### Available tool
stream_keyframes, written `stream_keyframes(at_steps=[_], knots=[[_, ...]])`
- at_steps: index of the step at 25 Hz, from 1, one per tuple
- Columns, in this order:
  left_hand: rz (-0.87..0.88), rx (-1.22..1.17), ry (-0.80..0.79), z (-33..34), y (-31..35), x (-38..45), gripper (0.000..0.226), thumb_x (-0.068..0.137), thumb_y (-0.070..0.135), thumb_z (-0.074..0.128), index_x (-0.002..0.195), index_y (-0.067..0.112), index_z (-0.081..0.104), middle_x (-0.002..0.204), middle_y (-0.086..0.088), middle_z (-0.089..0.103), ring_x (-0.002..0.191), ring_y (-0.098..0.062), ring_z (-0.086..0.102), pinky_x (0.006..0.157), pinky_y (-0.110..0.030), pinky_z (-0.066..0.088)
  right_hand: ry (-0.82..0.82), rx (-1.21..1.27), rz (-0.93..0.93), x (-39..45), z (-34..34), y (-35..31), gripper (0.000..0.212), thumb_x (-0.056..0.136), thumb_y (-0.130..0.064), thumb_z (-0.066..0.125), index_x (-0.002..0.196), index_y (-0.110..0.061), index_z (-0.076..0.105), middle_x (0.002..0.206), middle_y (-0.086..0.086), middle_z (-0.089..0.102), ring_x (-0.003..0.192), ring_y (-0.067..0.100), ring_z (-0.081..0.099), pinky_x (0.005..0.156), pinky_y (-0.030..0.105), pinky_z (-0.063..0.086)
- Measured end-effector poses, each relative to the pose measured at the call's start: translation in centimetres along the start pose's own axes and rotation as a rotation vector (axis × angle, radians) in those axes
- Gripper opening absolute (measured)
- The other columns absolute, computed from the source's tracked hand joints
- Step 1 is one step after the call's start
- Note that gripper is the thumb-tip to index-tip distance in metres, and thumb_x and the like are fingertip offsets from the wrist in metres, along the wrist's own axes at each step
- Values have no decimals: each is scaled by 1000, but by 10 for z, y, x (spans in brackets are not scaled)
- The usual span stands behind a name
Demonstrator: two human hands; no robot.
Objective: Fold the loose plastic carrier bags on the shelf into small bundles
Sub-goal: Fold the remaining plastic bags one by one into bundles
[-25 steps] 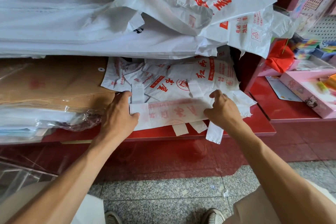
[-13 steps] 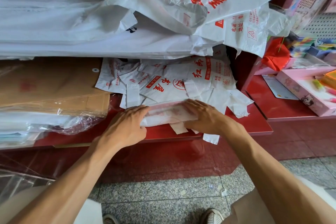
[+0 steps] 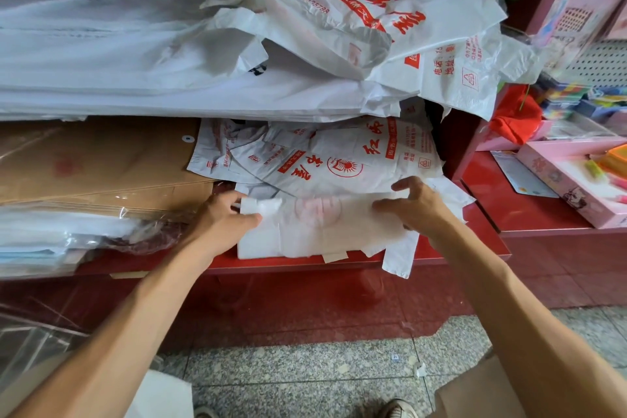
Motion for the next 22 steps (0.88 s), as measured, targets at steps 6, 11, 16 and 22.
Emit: stream_keyframes(at_steps=[6, 11, 16, 22], knots=[[18, 152, 128, -7, -2, -4, 15, 82, 13, 66, 89, 21, 56, 86, 2, 60, 80, -18, 55, 69, -31, 41, -198, -174, 33, -9, -8, -5, 28, 81, -26, 78, 98, -18, 58, 82, 5, 64, 71, 15, 62, 57, 23, 49], [17, 81, -365, -12, 13, -21, 10, 84, 12, 70, 92, 17, 72, 78, 15, 62, 87, -7, 53, 71, -22, 35, -271, 128, -62, -9, -6, -4, 22, 78, 0, 73, 78, -22, 69, 93, 1, 65, 87, 22, 61, 74, 32, 54], [151, -96, -285, -7, 10, -17, 63, 54, 13, 79, 110, 41, 70, 119, 6, 66, 115, -13, 57, 102, -35, 45, -243, 547, -138, -8, -5, -9, 59, 71, 24, 56, 116, -14, 63, 113, 10, 60, 102, 27, 59, 92, 46, 51], [290, -182, -50, -5, 12, -12, 36, 72, 19, 85, 101, 37, 74, 112, 7, 71, 113, -16, 61, 104, -34, 45, -130, 614, -180, -5, -6, -9, 41, 82, 20, 52, 109, -10, 63, 103, 10, 63, 93, 24, 62, 81, 40, 54]])
Point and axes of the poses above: each hand's wrist, its own x-axis towards the middle knuckle, its own z-axis out of the palm, y = z × x, the point moved 2 cm from there along x, towards the middle knuckle
